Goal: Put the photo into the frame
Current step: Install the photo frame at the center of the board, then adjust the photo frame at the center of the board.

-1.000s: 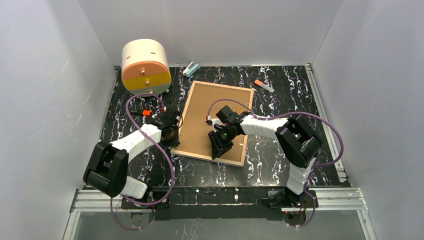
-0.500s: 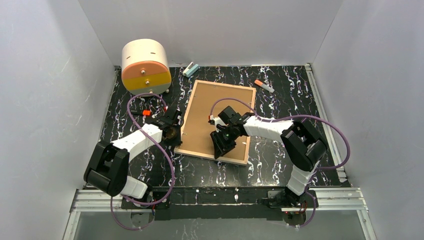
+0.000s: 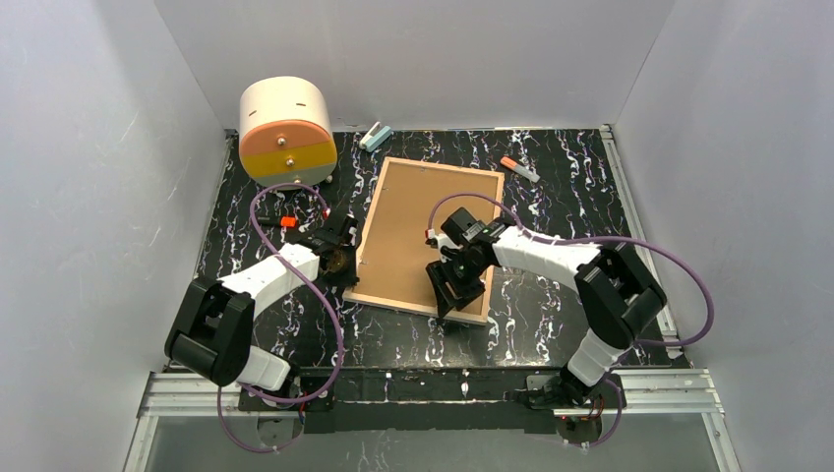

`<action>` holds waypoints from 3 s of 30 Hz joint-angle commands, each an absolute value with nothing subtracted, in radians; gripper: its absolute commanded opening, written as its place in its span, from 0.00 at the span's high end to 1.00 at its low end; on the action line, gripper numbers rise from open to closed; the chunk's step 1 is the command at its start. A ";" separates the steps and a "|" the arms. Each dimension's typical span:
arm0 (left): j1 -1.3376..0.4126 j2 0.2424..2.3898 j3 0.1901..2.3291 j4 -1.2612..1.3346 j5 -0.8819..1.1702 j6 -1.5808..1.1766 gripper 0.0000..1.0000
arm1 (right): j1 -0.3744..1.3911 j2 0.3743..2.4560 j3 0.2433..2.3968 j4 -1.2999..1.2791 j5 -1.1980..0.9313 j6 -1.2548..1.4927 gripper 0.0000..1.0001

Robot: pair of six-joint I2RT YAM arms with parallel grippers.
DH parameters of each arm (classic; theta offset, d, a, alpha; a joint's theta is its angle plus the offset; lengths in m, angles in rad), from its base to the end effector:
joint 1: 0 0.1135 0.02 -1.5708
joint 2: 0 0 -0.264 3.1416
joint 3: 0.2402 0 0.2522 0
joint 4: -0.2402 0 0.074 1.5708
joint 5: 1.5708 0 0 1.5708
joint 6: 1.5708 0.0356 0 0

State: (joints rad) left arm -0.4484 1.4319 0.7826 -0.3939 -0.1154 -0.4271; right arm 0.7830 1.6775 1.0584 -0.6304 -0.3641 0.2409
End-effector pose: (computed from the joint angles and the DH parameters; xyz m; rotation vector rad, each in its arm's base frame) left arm 0.2450 -0.1133 0.1801 -0.0129 2.6118 -0.1624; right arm 0.2153 0.2321 0.1809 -0.8767 2.8256 0.7093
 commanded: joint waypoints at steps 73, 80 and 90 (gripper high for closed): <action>-0.431 1.189 0.510 -0.142 0.100 -0.959 0.35 | 0.392 1.327 0.697 -0.504 -0.229 1.037 0.93; -0.420 1.474 0.736 -0.128 0.107 -0.823 0.54 | 0.397 1.359 0.688 -0.372 -0.385 0.923 0.93; -0.385 1.688 0.964 -0.235 0.027 -0.705 0.56 | 0.401 1.403 0.740 -0.372 -0.373 0.809 0.90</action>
